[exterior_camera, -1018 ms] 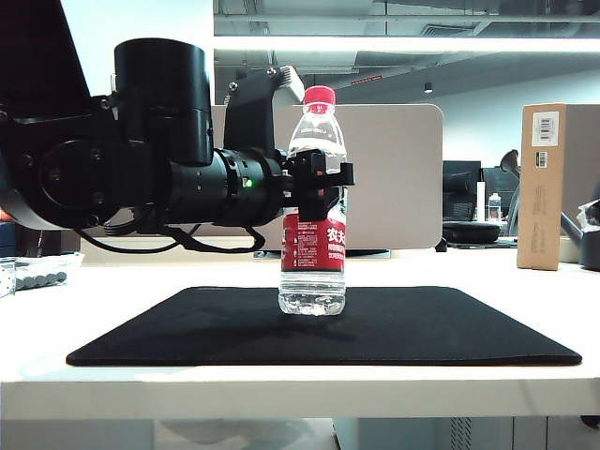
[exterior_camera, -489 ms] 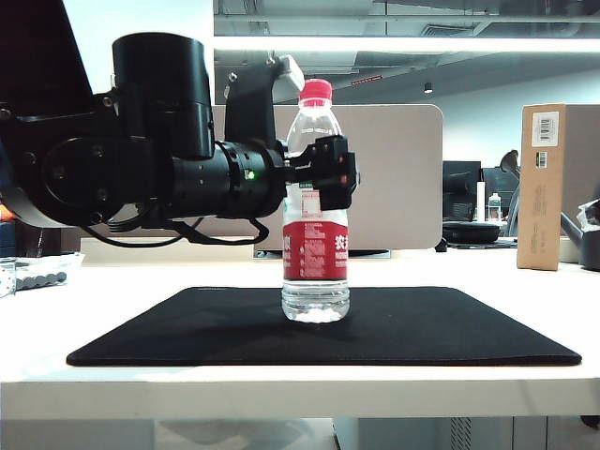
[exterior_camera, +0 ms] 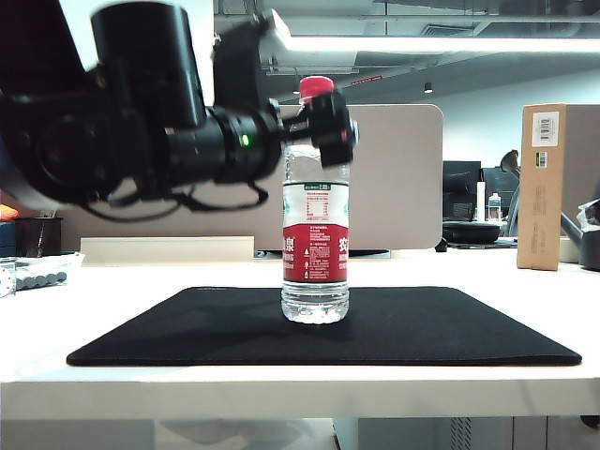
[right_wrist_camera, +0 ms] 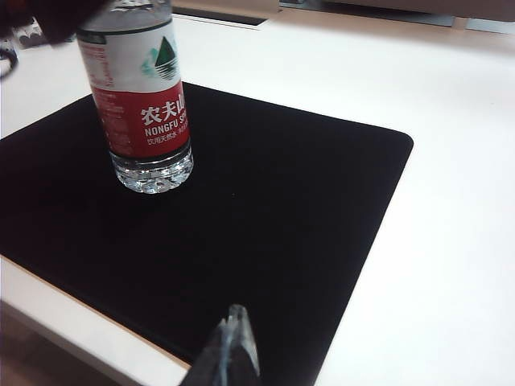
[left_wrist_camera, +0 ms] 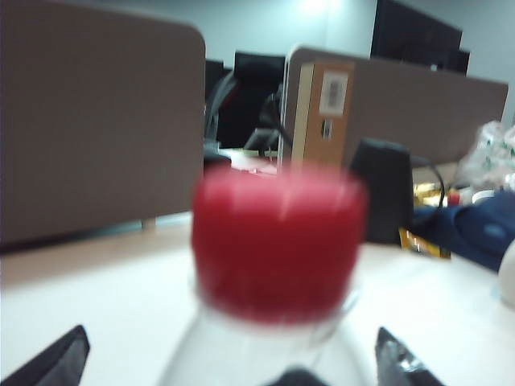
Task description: Stand the plastic bottle up on the black mouse pad.
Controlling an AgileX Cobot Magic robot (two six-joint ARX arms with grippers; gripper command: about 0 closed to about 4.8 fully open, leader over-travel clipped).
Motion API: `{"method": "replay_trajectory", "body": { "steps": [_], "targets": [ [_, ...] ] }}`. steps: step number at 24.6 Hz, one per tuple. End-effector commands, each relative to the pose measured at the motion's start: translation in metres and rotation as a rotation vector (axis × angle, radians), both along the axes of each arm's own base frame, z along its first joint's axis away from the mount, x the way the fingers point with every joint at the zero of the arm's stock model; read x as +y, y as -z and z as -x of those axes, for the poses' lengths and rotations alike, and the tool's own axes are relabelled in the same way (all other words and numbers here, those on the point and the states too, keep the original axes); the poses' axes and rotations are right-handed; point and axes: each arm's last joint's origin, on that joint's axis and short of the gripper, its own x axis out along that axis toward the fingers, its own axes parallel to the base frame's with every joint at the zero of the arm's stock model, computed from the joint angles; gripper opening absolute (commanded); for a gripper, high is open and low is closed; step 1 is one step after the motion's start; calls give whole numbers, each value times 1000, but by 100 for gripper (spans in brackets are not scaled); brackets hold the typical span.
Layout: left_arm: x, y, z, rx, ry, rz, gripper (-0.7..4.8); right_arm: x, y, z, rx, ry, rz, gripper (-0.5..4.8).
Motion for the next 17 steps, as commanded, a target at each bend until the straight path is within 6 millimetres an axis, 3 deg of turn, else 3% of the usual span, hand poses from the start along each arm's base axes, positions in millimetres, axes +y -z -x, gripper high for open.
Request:
{"method": "replay_trajectory", "body": {
  "steps": [1,4,6,8,12,13,17],
  "targets": [
    [5,-22,6,-58,0,42,479,0,1,0,-7,0,-1,-1],
    [8,-37,10,-87,-15,1,479,0,1,0,-7,0,-1,-1],
    [13,-57,16,-130,-41,-60,479,0,1,0,-8,0,-1,-1],
    [24,-91,30,-154,-43,-48,463,0,0,0,-11,0,-3,-1],
    [41,-130,58,-126,-21,-72,21,0,-1,1,-21,0,-8,-1],
    [45,-136,65,-112,-19,-83,-9,0,-1,1,-26,1,-11,-1],
    [68,-152,90,-15,-9,-154,-5,-1,-4,2,-55,0,-26,-1]
  ]
}}
